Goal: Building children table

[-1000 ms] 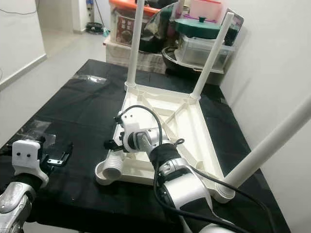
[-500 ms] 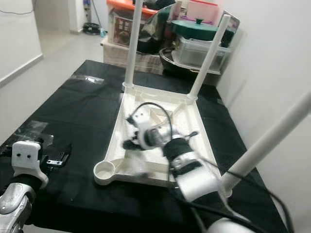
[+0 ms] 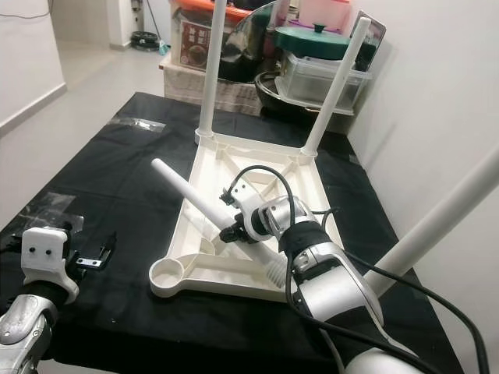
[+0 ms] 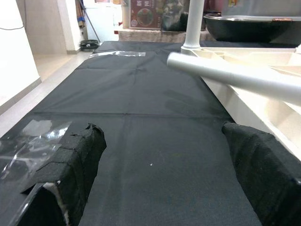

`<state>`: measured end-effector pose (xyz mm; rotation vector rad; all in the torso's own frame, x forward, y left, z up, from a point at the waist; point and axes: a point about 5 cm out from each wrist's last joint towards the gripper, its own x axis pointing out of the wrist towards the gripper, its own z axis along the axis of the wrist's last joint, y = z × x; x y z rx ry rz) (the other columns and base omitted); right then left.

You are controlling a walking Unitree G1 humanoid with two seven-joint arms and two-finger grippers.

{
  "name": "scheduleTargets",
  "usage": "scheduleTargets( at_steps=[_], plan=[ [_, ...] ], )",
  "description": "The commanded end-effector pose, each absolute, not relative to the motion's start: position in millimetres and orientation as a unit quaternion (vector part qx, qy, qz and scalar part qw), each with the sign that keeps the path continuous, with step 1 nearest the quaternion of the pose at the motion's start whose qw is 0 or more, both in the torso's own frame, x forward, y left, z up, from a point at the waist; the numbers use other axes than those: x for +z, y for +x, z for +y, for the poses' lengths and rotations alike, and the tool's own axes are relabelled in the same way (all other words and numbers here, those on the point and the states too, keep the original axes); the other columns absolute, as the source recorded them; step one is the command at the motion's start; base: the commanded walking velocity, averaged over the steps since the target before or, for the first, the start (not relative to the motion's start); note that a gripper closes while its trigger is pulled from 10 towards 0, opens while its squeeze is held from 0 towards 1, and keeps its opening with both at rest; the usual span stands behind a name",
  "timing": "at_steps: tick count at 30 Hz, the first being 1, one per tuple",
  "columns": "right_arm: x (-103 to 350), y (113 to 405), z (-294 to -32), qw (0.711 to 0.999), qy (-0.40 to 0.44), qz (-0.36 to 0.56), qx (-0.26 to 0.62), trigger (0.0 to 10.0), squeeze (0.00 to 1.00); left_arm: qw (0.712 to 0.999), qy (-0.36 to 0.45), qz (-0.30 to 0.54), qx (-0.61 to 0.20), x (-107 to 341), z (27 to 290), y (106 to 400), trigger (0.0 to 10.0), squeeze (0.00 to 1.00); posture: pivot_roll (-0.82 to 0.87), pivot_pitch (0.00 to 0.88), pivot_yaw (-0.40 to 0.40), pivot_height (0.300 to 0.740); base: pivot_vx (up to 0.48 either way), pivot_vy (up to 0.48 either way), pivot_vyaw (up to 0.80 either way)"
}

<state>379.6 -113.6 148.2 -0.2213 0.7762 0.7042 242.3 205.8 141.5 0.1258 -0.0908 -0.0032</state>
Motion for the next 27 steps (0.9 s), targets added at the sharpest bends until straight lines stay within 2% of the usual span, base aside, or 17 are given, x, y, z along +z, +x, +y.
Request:
scheduleTargets(
  at_steps=[1,2,4,5,6,7,10,18,19,20,22,24,25,27],
  plan=[
    [165,386,-105,0.876,-0.059,0.327,0.349,0.0,0.00,0.997,0.063,-0.037,-0.009,140,207,244,10.0,0.00,0.08,0.000,-0.176,0.740,0.000,0.000,0.00],
    [165,386,-105,0.876,-0.059,0.327,0.349,0.0,0.00,0.997,0.063,-0.037,-0.009,140,207,244,10.0,0.00,0.08,0.000,-0.176,0.740,0.000,0.000,0.00],
    [218,394,-83,0.887,0.006,0.230,0.399,0.0,0.00,0.997,0.048,-0.051,-0.026,145,204,244,10.0,0.00,0.09,0.000,-0.169,0.740,0.000,0.000,0.00],
    [218,394,-83,0.887,0.006,0.230,0.399,0.0,0.00,0.997,0.048,-0.051,-0.026,145,204,244,10.0,0.00,0.09,0.000,-0.169,0.740,0.000,0.000,0.00],
    [246,395,-72,0.885,0.041,0.180,0.427,0.0,0.00,0.997,0.034,-0.058,-0.036,147,202,244,10.0,0.00,0.09,0.000,-0.160,0.740,0.000,0.000,0.00],
    [246,395,-72,0.885,0.041,0.180,0.427,0.0,0.00,0.997,0.034,-0.058,-0.036,147,202,244,10.0,0.00,0.09,0.000,-0.160,0.740,0.000,0.000,0.00],
    [295,389,-46,0.875,0.108,0.072,0.467,0.0,0.00,0.993,-0.005,-0.077,-0.086,156,194,245,10.0,0.00,0.08,0.000,-0.147,0.740,0.000,0.000,0.00],
    [304,386,-27,0.872,0.174,0.022,0.457,0.0,0.00,0.988,-0.036,-0.088,-0.124,164,188,246,10.0,0.00,0.09,0.000,-0.143,0.740,0.000,0.000,0.00],
    [301,381,-14,0.866,0.205,0.016,0.456,0.0,0.00,0.984,-0.054,-0.094,-0.144,168,185,247,10.0,0.00,0.10,0.000,-0.144,0.740,0.000,0.000,0.00],
    [301,381,-14,0.866,0.205,0.016,0.456,0.0,0.00,0.984,-0.054,-0.094,-0.144,168,185,247,10.0,0.00,0.10,0.000,-0.144,0.740,0.000,0.000,0.00],
    [287,367,16,0.854,0.238,0.015,0.462,0.0,0.00,0.969,-0.079,-0.098,-0.211,175,171,250,10.0,0.00,0.11,0.000,-0.141,0.740,0.000,0.000,0.00],
    [287,367,16,0.854,0.238,0.015,0.462,0.0,0.00,0.969,-0.079,-0.098,-0.211,175,171,250,10.0,0.00,0.11,0.000,-0.141,0.740,0.000,0.000,0.00],
    [281,356,32,0.844,0.254,0.019,0.472,0.0,0.00,0.959,-0.090,-0.089,-0.255,174,159,254,10.0,0.00,0.10,0.000,-0.134,0.740,0.000,0.000,0.00],
    [281,353,36,0.841,0.256,0.018,0.476,0.0,0.00,0.954,-0.096,-0.084,-0.273,173,154,255,10.0,0.00,0.09,0.000,-0.128,0.740,0.000,0.000,0.00]
  ],
)
